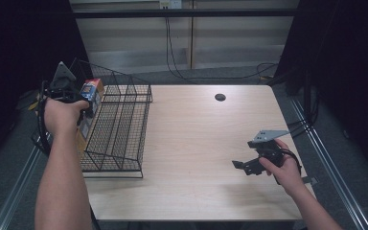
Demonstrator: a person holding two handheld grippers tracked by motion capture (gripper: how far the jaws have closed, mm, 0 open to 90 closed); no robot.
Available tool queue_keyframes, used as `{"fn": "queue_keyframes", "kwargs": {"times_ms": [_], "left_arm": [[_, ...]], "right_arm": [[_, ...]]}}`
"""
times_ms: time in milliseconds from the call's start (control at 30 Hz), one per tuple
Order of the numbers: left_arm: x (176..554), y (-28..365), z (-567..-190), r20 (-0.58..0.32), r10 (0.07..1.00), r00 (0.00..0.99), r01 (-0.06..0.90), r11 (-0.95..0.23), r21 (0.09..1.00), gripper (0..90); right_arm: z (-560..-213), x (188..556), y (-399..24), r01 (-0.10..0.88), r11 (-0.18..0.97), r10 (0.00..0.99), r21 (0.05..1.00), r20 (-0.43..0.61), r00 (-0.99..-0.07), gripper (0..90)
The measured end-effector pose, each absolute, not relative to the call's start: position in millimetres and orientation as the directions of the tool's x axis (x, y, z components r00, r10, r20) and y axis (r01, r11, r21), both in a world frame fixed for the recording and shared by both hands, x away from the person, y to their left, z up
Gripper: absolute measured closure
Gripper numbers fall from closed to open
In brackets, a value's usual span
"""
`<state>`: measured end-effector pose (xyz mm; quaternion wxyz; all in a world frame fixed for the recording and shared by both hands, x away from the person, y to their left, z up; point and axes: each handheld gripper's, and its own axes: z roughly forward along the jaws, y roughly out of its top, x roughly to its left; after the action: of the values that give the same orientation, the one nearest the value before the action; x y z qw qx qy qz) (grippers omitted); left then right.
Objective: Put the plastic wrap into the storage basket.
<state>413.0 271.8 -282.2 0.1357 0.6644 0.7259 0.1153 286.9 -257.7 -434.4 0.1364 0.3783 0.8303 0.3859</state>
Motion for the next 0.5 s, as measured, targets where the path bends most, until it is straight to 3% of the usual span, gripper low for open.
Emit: {"fn": "queue_keyframes", "kwargs": {"times_ms": [500], "left_arm": [[425.1, 272.7, -289.2, -0.039, 0.997, -0.063, 0.939, 0.072, 0.336, 42.8]], "right_arm": [[-435.1, 286.4, -257.6, 0.526, 0.416, 0.733, 0.742, 0.069, -0.677, 1.7]]}}
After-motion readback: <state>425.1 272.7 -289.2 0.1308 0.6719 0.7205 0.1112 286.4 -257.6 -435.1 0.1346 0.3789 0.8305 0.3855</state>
